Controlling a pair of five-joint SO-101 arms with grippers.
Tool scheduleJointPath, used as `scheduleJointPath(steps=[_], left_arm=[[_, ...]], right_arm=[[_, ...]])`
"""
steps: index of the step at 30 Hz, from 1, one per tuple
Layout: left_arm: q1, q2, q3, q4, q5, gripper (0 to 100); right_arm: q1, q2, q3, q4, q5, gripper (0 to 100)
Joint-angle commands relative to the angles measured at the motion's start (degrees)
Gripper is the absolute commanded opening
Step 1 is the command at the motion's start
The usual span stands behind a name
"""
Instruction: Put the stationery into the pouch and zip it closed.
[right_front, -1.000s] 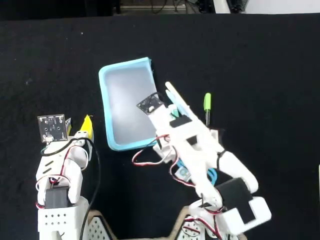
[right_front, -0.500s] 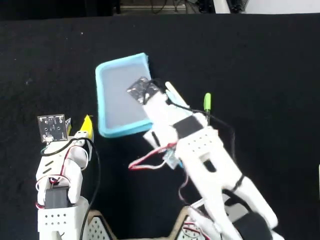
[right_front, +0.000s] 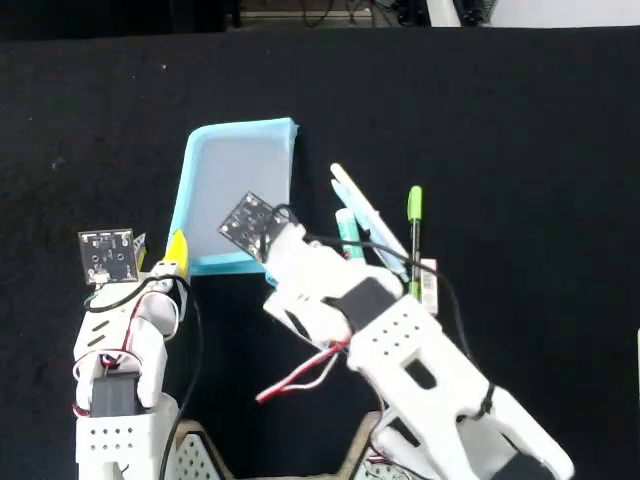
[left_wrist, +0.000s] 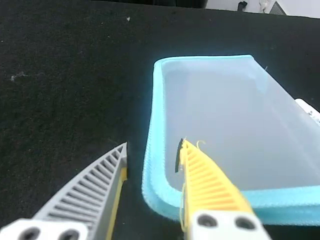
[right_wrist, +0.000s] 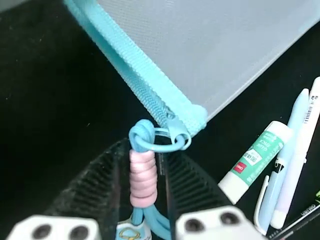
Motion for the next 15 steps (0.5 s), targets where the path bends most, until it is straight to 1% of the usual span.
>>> scheduleJointPath(steps=[1,4,7,9,11,15], left_arm=[[-0.8,-0.6,-3.6,-1.1,-0.2,17],[-0.2,-0.6,-4.2,-3.7,1.6,17],[0.9,-0.6,-0.8,-9.4,4.9,18],[2.1,-0.4,2.0,-13.7,4.2,18],[2.5,0.3,2.0,-14.5,2.2,17],[5.1,2.5,2.2,-13.1,1.3,18]], right_arm=[[-0.8,-5.8,1.8,-4.2,0.3,1.1],[-0.8,-8.2,4.2,-6.6,0.0,1.1],[-0.8,-10.0,6.0,-8.0,0.0,1.1],[-0.8,-10.6,6.4,-8.0,0.0,1.1],[-0.8,-10.9,6.4,-8.0,0.0,1.1],[-0.8,-12.8,6.4,-7.9,0.0,1.1]])
